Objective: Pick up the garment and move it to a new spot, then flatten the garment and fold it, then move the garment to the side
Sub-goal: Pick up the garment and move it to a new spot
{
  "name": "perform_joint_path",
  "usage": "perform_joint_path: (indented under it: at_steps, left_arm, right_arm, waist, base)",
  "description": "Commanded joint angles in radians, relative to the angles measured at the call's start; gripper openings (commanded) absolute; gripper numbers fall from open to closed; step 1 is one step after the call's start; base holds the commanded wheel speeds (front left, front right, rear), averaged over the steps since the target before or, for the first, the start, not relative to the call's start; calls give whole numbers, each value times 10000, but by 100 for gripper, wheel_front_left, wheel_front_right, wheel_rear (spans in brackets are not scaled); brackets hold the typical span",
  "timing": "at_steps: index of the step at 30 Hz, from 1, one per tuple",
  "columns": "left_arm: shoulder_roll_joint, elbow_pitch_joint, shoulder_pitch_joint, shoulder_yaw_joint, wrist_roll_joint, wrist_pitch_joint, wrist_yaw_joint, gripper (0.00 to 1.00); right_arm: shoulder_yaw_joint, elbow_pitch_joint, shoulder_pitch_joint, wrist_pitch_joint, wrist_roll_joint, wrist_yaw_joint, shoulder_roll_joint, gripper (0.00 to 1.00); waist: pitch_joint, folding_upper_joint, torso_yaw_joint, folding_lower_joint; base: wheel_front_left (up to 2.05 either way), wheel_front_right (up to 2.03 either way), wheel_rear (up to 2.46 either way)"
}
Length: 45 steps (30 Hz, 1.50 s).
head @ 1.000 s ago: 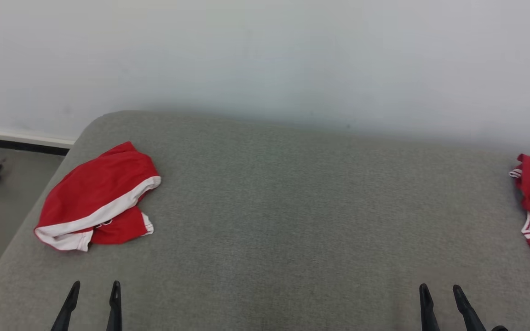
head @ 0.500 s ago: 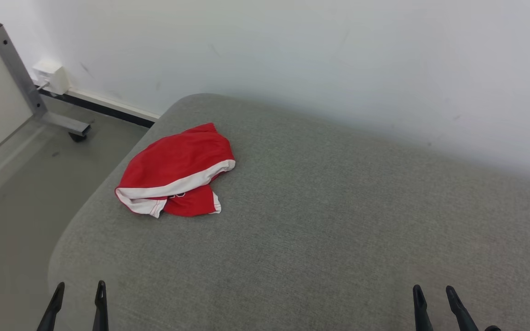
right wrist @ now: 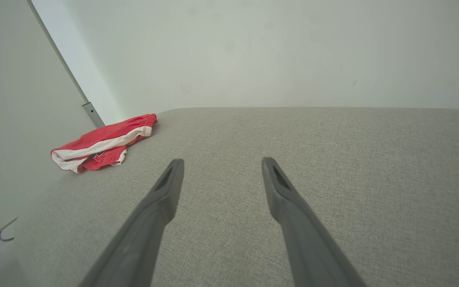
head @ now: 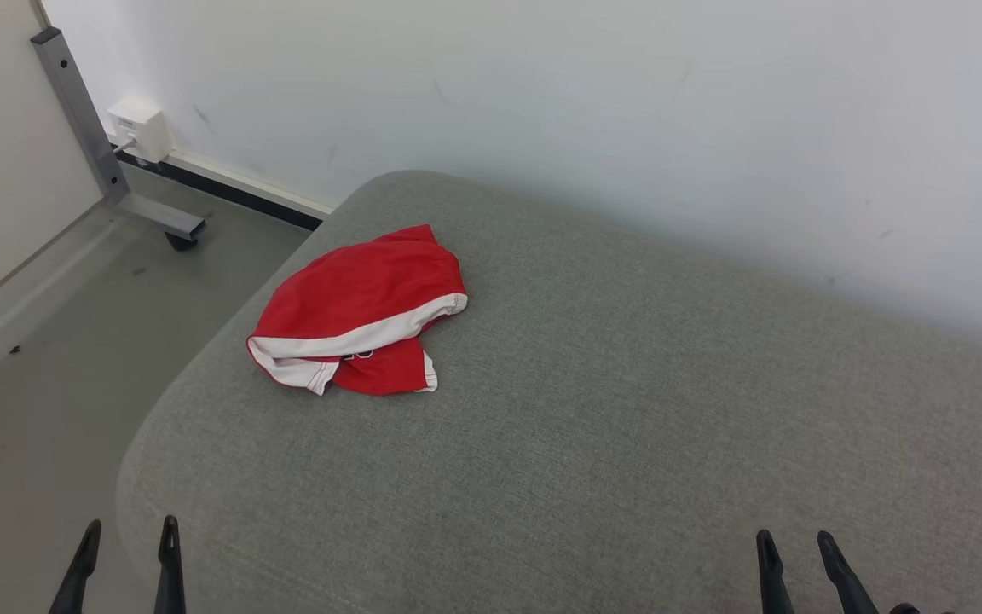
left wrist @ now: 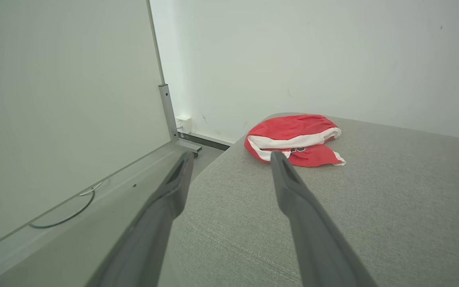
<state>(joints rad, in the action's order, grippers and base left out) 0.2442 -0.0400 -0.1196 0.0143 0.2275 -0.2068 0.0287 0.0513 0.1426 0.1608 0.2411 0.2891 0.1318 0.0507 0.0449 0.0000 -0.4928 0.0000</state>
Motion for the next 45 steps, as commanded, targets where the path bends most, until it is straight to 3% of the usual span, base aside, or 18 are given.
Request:
perform_joint_path:
  at_steps: [1, 8, 18, 27, 45]
  left_arm:
    - [38, 41, 47, 37, 63, 35, -17, 100]
    - [346, -244, 1356, 156, 418, 149, 233, 100]
    - [1073, -1259, 4892, 757, 1115, 283, 400, 100]
    - [2169, -2737, 6902, 1166, 1411, 351, 644, 100]
    - [2996, -6639, 8931, 282, 1988, 1639, 980, 100]
  right_arm:
    - [4, -10, -91, 16, 6, -16, -4, 100]
    - [-160, -295, -338, -265, -363, -16, -3, 100]
    - [-507, -1541, -1079, -1049, -1182, -16, 205, 100]
    - [-951, -2695, -1527, -1472, -1459, -16, 347, 100]
    - [-1142, -3208, -1831, -1594, -1436, -16, 226, 100]
  waist:
    - [-32, 0, 73, 0]
    - [-489, 0, 689, 0]
    - [-2244, 0, 2529, 0]
    - [-3631, 0, 3938, 0]
    - [-4438, 0, 4538, 0]
  base:
    - [0, 0, 0]
    - [0, 0, 0]
    - [0, 0, 0]
    - [0, 0, 0]
    - [0, 0, 0]
